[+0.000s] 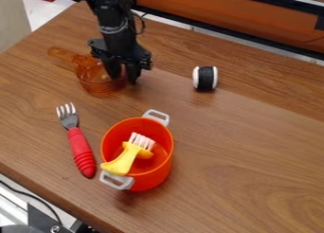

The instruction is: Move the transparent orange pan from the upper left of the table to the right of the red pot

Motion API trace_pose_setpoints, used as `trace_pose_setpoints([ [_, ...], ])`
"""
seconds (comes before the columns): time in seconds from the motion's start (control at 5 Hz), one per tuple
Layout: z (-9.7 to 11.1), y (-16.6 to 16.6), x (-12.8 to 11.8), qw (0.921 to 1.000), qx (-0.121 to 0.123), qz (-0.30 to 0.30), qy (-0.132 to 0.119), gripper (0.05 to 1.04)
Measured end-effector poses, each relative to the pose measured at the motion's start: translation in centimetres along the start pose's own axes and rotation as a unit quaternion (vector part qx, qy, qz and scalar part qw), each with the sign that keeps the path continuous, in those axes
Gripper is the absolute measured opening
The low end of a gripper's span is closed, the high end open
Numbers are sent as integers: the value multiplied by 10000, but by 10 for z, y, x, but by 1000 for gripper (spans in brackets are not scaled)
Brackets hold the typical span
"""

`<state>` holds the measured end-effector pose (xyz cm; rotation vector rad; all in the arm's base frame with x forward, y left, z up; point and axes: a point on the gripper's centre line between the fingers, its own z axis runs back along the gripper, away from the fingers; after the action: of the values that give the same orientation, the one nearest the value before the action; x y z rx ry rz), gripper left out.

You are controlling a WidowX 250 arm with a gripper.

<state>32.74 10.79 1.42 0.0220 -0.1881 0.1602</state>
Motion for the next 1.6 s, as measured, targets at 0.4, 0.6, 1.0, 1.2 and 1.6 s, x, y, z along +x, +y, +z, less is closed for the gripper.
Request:
trace_pose_setpoints([
  [0.4,0,1,1,9999,-21,134,-44,84],
  [0.6,4,1,-3,9994,19,286,-177,69],
  [1.0,13,-17,-11,9985,-67,466,-289,67],
  [1.2,11,-29,-13,9983,-127,498,-279,67],
  [1.6,14,-64,-15,9980,-104,548,-291,67],
])
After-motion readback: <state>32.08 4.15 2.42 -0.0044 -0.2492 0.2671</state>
